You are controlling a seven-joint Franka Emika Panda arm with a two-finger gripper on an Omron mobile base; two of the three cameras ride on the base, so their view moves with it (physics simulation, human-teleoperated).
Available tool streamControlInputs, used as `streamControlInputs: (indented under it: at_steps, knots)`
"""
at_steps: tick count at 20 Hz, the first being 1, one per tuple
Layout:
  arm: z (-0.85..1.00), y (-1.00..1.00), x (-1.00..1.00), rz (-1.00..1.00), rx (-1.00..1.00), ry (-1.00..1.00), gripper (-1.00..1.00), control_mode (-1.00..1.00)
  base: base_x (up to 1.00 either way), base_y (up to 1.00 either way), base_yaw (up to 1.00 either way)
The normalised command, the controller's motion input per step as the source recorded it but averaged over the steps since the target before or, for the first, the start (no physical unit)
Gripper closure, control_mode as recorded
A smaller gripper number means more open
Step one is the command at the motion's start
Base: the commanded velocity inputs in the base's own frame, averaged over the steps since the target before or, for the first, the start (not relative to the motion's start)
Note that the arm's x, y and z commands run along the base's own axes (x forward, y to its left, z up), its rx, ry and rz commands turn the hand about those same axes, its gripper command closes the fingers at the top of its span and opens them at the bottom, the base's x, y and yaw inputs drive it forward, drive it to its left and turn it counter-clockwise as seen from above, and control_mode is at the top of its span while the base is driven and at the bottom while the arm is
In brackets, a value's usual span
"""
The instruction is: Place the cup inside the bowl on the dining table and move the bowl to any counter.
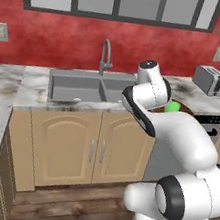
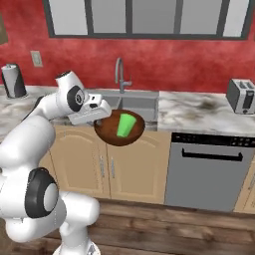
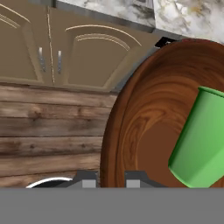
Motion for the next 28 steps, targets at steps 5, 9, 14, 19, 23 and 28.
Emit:
streamControlInputs:
  at_steps: [5, 9, 14, 19, 23, 28]
  knots:
    - [0.00, 0.00, 0.00, 0.00, 0.00, 0.00, 1.00, 1.00, 0.00, 0.40, 0.36]
    - [0.00, 0.00, 0.00, 0.00, 0.00, 0.00, 1.00, 1.00, 0.00, 0.38, 0.36]
    - [0.00, 0.00, 0.00, 0.00, 0.00, 0.00, 1.00, 1.00, 0.04, 0.36, 0.35]
    - [0.00, 0.00, 0.00, 0.00, 0.00, 0.00, 1.00, 1.00, 0.01, 0.31, 0.35]
    - [0.00, 0.00, 0.00, 0.00, 0.00, 0.00, 1.00, 1.00, 0.00, 0.23, 0.35]
    - [0.00, 0.00, 0.00, 0.00, 0.00, 0.00, 1.00, 1.00, 0.03, 0.10, 0.29]
